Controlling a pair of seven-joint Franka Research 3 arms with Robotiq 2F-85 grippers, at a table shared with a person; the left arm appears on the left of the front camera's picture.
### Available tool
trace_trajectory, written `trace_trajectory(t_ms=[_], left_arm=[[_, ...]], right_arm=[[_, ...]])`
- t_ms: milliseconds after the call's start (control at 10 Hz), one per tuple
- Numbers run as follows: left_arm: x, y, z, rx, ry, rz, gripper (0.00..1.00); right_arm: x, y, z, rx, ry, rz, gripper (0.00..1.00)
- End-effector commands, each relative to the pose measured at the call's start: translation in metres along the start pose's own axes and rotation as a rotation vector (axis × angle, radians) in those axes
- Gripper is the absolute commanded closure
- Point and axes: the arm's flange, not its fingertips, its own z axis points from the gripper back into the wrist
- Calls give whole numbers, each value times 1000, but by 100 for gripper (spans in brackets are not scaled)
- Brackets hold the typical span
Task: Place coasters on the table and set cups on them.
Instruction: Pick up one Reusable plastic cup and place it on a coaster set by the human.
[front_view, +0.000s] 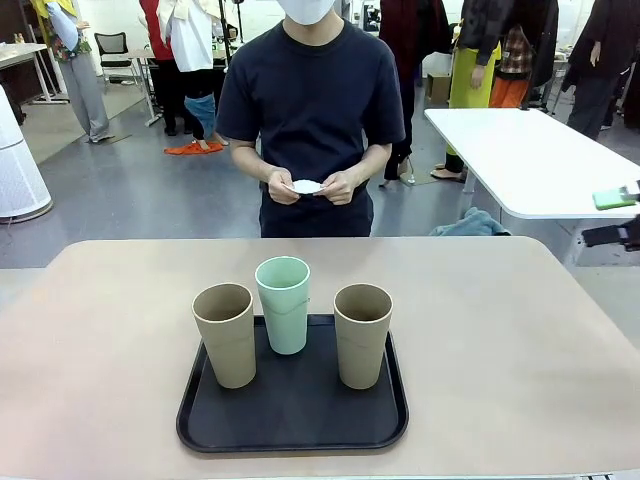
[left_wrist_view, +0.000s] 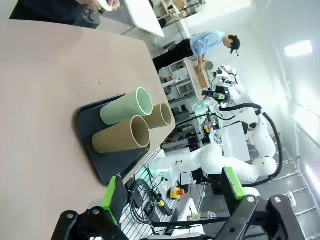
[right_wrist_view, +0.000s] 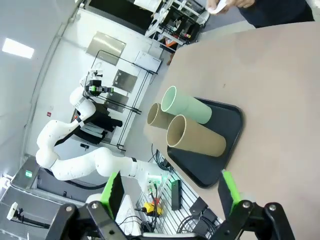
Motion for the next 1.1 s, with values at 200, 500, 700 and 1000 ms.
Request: trace_trajectory(t_ms=[200, 500, 700, 1000], left_arm=[[-16, 15, 38, -5, -52, -3, 0], [-26, 21, 47, 9, -64, -7, 0], [-21, 20, 47, -3, -73, 19, 0], [-21, 20, 47, -3, -73, 19, 0]], right_arm=[[-14, -3, 49, 43, -78, -2, 0], [-27, 1, 73, 20, -129, -12, 0], [-28, 1, 73, 3, -109, -30, 0], [-28, 1, 73, 3, -109, -30, 0]])
